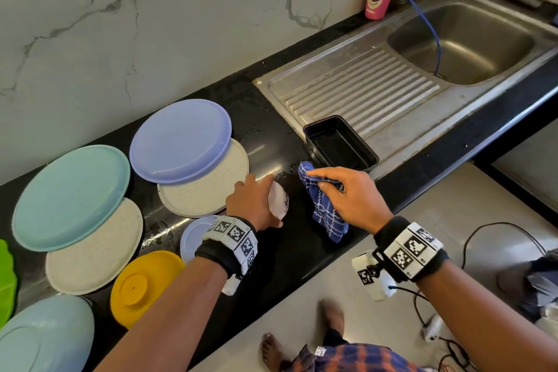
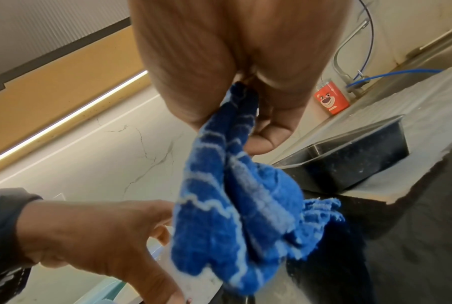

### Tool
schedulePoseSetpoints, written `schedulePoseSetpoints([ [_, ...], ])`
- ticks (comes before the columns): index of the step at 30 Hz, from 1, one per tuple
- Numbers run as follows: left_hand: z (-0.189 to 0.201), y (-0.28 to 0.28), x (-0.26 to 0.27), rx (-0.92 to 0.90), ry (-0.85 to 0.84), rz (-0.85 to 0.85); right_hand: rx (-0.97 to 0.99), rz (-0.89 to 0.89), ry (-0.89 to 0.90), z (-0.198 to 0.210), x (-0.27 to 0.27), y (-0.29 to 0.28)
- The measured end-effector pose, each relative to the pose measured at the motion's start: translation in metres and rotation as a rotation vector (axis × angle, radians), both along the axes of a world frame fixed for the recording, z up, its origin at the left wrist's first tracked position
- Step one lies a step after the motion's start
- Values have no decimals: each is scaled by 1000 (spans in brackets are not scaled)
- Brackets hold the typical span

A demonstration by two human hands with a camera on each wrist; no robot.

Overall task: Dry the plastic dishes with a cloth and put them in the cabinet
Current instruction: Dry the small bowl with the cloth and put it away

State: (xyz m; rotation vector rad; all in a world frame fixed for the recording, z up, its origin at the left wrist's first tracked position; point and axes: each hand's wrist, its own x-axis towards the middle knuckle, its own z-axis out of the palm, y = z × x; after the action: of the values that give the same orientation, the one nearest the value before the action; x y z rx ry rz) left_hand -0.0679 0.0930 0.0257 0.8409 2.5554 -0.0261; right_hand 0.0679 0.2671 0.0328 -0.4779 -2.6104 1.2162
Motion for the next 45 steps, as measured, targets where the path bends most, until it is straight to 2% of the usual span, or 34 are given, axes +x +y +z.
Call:
schedulePoseSetpoints([
  [4, -2, -3, 2, -24, -11, 17, -16, 6, 19, -5, 7, 1],
  [6, -1, -6, 2, 37, -62, 66, -21, 0, 30, -7, 9, 1],
  [9, 0, -13, 3, 262, -185, 174, -53, -28, 52, -9, 10, 5],
  [13, -1, -28, 16, 745, -400, 343, -57, -64, 69, -5, 9, 12],
  [18, -26, -38, 48, 906, -438, 311, -43, -48, 70, 1, 8, 17],
  [22, -40, -47, 66, 933, -457, 303, -33, -15, 58, 2, 8, 17],
  [27, -46, -57, 78, 951, -464, 379, -33, 58, 60, 5, 8, 10],
  [35, -53, -77, 87, 862, -316, 448, 53, 214, 59, 12, 6, -6],
  [39, -55, -78, 89, 849, -304, 472, 115, 279, 97, 17, 4, -18],
  [45, -54, -90, 97, 914, -389, 497, 134, 200, 148, 23, 0, -30],
])
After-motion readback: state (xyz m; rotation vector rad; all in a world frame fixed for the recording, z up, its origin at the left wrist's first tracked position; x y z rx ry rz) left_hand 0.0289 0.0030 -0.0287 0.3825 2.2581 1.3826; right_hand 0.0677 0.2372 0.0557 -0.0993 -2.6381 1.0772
